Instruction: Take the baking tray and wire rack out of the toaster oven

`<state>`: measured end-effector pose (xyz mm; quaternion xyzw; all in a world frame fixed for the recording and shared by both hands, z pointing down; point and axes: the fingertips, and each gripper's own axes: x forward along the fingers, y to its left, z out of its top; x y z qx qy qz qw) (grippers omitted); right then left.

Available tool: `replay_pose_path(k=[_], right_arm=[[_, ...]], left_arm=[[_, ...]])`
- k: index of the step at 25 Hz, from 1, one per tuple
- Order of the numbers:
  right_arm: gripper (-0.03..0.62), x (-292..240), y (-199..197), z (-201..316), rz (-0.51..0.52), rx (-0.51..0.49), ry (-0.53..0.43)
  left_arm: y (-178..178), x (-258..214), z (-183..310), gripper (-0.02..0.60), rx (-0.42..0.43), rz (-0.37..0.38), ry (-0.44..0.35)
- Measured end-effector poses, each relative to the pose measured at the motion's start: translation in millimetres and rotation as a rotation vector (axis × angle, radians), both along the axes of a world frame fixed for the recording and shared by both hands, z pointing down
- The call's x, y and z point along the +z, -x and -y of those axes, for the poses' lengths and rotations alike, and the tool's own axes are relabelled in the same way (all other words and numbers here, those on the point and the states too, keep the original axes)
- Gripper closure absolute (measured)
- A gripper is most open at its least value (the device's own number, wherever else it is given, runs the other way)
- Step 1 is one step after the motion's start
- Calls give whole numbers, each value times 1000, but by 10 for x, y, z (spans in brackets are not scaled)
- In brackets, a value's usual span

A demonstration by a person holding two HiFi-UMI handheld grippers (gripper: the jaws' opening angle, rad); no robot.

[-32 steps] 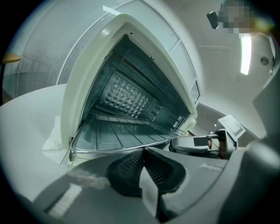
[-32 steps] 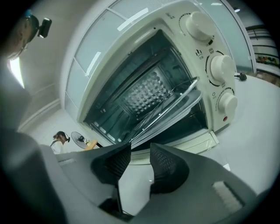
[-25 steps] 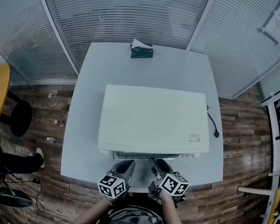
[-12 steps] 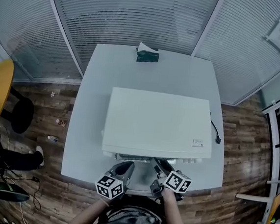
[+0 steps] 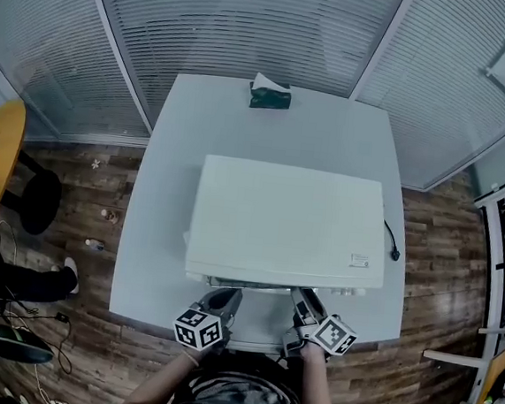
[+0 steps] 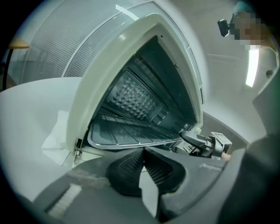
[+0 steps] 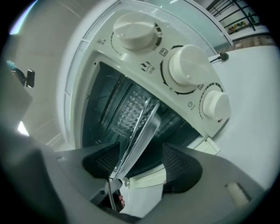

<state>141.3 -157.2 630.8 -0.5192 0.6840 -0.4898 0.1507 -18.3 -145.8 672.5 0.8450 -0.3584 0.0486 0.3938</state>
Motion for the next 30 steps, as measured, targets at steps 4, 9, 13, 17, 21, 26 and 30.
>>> replay_pose_path(k=[4, 9, 13, 17, 21, 26, 30], right_arm=[[252, -109, 75, 179, 85, 9, -97], [293, -159, 9, 372, 109, 52, -190], [387, -152, -24, 253, 127, 26, -196], [405, -156, -29, 136, 147, 22, -191], [410, -169, -28, 82, 152, 18, -196], [446, -162, -28, -22, 168, 5, -191], [474, -114, -49, -81, 199, 30, -149]], left_arm=[[-24, 43, 5, 578, 31, 12, 14], [-12, 94, -45, 578, 29, 11, 28], [46, 91, -92, 578, 17, 13, 30], [95, 84, -138, 578, 20, 13, 32], [82, 56, -167, 578, 23, -2, 26], [31, 48, -176, 578, 30, -26, 34], [27, 5, -155, 578, -5, -78, 30]])
